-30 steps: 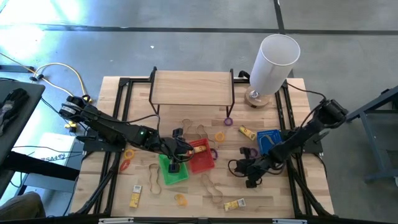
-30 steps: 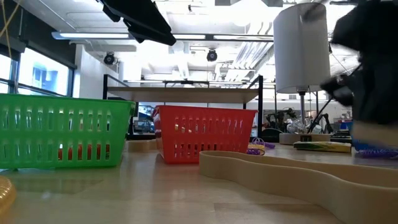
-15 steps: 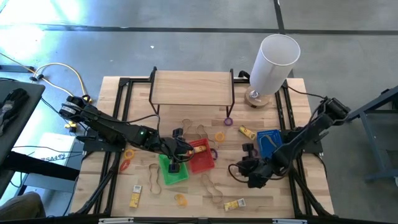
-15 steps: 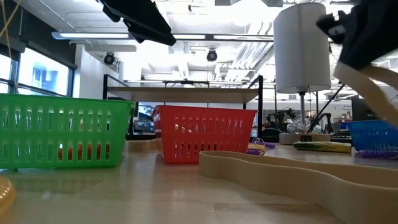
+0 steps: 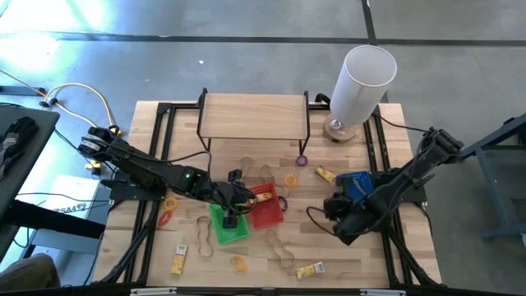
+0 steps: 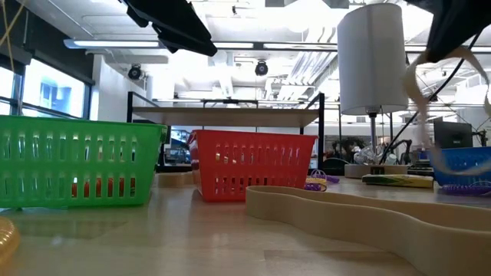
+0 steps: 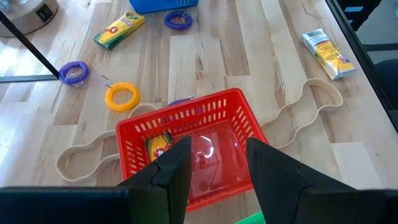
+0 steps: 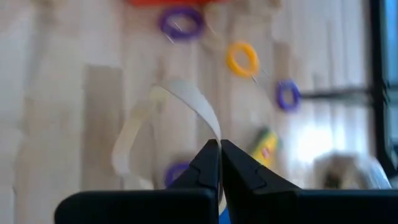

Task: Pick & Place Office Desk Supplies
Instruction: Put the white rubber band into the blue bin

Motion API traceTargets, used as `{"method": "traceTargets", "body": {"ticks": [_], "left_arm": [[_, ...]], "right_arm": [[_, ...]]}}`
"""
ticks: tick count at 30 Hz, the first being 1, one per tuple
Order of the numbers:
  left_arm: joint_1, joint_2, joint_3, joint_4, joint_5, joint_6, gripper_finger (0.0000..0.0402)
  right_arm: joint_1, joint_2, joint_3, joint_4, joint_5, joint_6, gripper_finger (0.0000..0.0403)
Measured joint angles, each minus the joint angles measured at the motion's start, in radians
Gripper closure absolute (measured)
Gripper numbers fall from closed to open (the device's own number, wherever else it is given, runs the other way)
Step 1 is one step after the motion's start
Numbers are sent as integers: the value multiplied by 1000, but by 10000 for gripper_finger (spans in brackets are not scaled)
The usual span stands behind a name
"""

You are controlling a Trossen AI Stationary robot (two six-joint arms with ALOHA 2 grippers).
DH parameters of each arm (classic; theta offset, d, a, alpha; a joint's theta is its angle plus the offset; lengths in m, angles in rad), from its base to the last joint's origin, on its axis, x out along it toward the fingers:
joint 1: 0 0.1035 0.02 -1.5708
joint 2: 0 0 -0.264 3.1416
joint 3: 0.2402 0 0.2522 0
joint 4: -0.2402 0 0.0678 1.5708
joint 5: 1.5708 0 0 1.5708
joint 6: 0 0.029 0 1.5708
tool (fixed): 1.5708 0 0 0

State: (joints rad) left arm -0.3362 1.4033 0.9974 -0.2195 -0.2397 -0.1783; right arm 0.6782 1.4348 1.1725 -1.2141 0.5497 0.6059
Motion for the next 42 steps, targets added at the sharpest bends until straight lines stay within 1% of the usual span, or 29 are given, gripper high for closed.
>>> {"method": "traceTargets", "body": {"ticks": [4,8,15,18,23,27,32,38,42], "left_arm": [[6,0,0,0,0,0,256],[18,0,0,0,0,0,256],[29,0,0,0,0,-1,256],[29,0,0,0,0,-2,256],[29,0,0,0,0,-1,256],[29,0,0,0,0,-1,256],[29,0,0,0,0,-1,256],[29,0,0,0,0,-2,256],[29,0,0,0,0,-3,256]], "right_arm": [[3,-1,30,-175,2,140,401],[19,-11,34,-269,14,234,401],[71,-101,34,-335,122,359,401],[99,-144,34,-357,150,426,401],[123,-191,33,-357,186,445,401],[112,-206,33,-356,182,448,401],[67,-207,26,-356,123,439,401],[-5,-233,-46,-357,15,427,401],[-32,-256,-101,-358,-3,428,401]]}}
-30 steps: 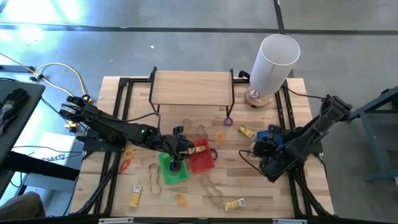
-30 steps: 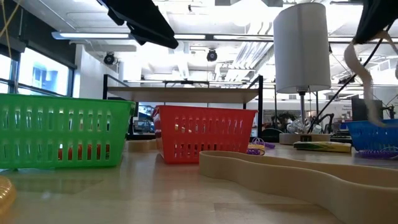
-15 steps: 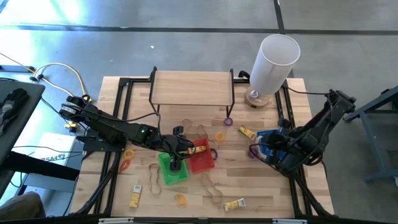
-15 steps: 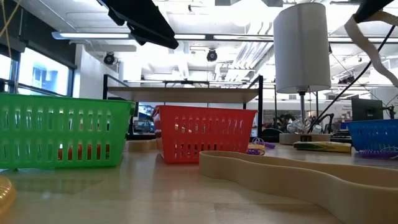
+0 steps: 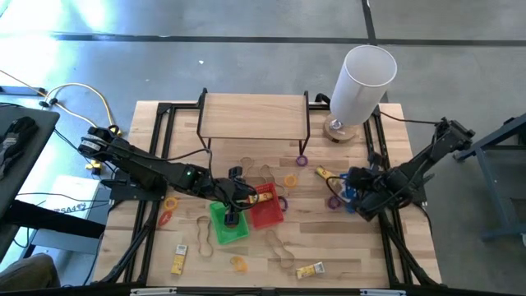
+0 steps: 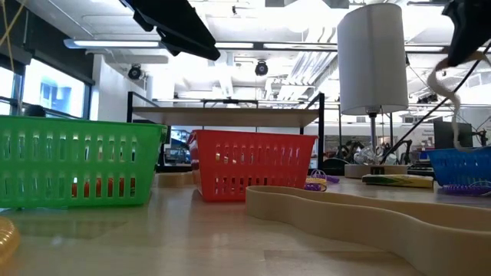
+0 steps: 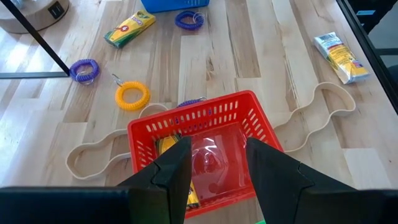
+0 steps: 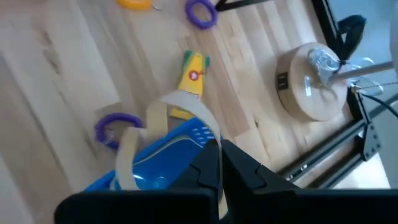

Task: Pick & Place Office Desk Supplies
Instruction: Put the white rubber band into the blue bin

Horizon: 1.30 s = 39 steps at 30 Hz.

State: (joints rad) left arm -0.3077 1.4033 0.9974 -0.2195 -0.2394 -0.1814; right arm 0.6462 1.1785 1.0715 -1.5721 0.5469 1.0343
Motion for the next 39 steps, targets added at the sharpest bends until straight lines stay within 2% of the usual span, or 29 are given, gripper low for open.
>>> {"method": "traceTargets", "body": {"ticks": [6,12,21,26,32,39], "left_arm": [[0,0,0,0,0,-1,256],[0,0,0,0,0,2,256],[0,0,-4,0,0,1,256],[0,0,-18,0,0,0,256],[0,0,-21,0,0,-6,256],[-3,0,-21,9,0,1,256]], "right_arm": [[1,-43,-33,0,-9,44,401],[-13,-49,-50,1,-74,46,401],[-45,-86,-56,0,-25,97,401],[-45,-117,-56,1,-83,88,401],[-47,-166,-56,1,-100,92,401],[-96,-190,-56,0,-145,92,401]]}}
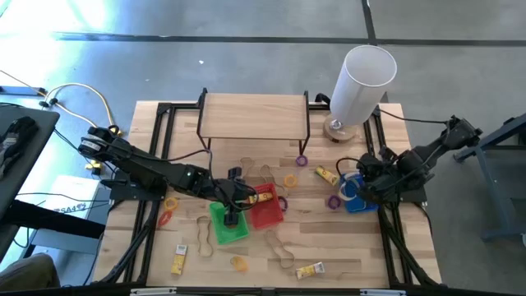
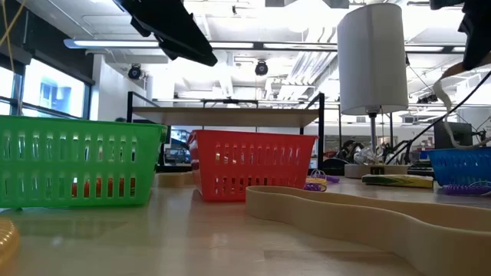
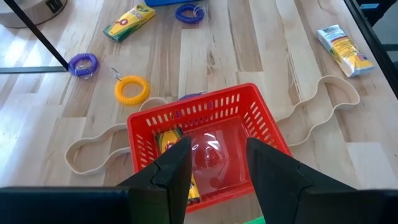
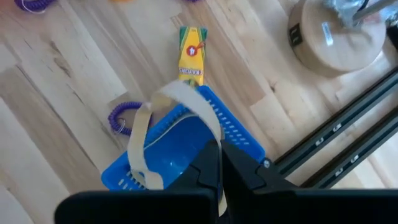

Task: Pick & Place Office Desk Supplies
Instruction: Put the white rubber band into the blue bin

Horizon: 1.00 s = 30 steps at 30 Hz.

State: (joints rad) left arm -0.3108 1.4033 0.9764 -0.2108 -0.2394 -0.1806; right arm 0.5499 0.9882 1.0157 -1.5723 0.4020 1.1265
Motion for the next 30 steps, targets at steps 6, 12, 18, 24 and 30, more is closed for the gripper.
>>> {"method": "traceTargets", "body": {"ticks": [6,12,18,24,30], "left_arm": [[-2,0,0,0,0,0,256],[-1,0,0,3,0,-1,256],[-1,0,0,3,0,1,256],[-1,0,0,7,0,1,256],[-1,0,0,7,0,1,256]], "right_arm": [[-56,-1,-32,0,-73,-41,401],[-110,-15,-47,0,-112,-111,401],[-173,-54,-49,2,-124,-162,401],[-248,-125,-48,1,-122,-214,401],[-306,-169,-48,1,-125,-334,401]]}}
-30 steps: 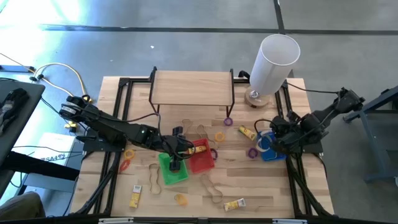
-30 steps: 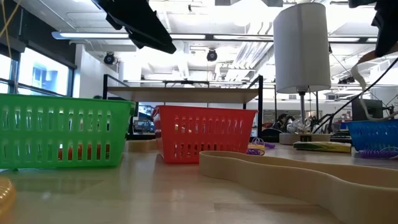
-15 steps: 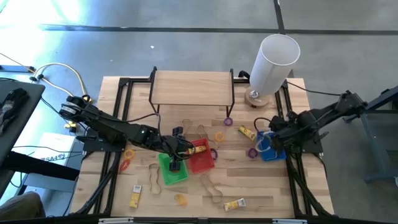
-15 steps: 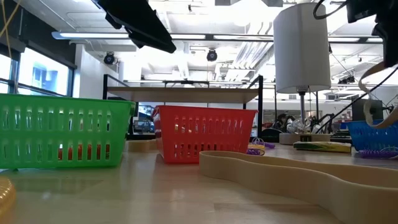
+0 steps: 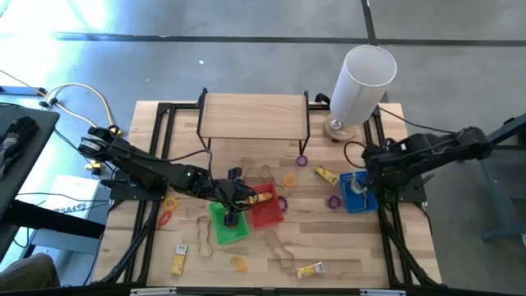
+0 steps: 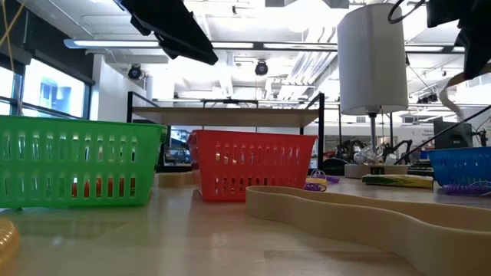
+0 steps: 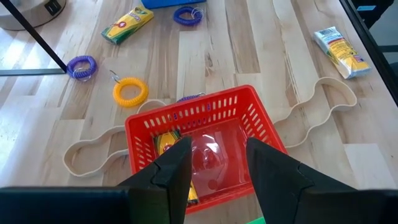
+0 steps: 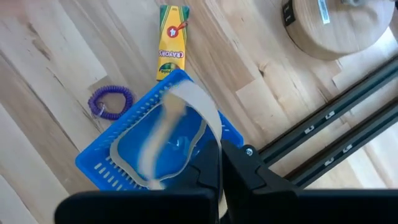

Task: Pick & Place Office Desk Supplies
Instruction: Put the white rubber band into the blue bin

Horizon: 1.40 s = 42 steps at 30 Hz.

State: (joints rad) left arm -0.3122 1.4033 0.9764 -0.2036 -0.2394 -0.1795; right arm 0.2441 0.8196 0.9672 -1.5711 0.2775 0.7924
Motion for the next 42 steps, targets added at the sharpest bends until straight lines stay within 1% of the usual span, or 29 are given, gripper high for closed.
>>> {"method": "traceTargets", "body": {"ticks": [3,7,10,16,22,26,29,31,35,39,42], "left_arm": [[0,0,0,0,0,0,256],[0,0,0,-1,0,1,256],[0,0,0,0,0,14,256],[0,0,0,-1,0,18,256],[0,0,0,-1,0,18,256],[0,0,0,-1,7,16,256],[0,0,0,-1,8,15,256],[0,0,0,-1,8,15,256],[0,0,0,-1,8,15,256],[0,0,0,7,8,15,256],[0,0,0,11,8,16,256]], "right_arm": [[-27,-8,0,0,-10,-57,401],[-50,-1,0,0,-30,-55,401],[-50,37,0,0,-57,-8,401],[-50,104,0,0,-152,107,401],[-50,155,0,-1,-167,123,401],[-50,181,-19,0,-251,129,401],[-50,185,-82,1,-343,128,401],[-50,183,-134,0,-382,120,401],[-50,187,-207,21,-395,98,401],[-49,197,-202,107,-382,66,401],[-49,227,-202,103,-381,67,401]]}}
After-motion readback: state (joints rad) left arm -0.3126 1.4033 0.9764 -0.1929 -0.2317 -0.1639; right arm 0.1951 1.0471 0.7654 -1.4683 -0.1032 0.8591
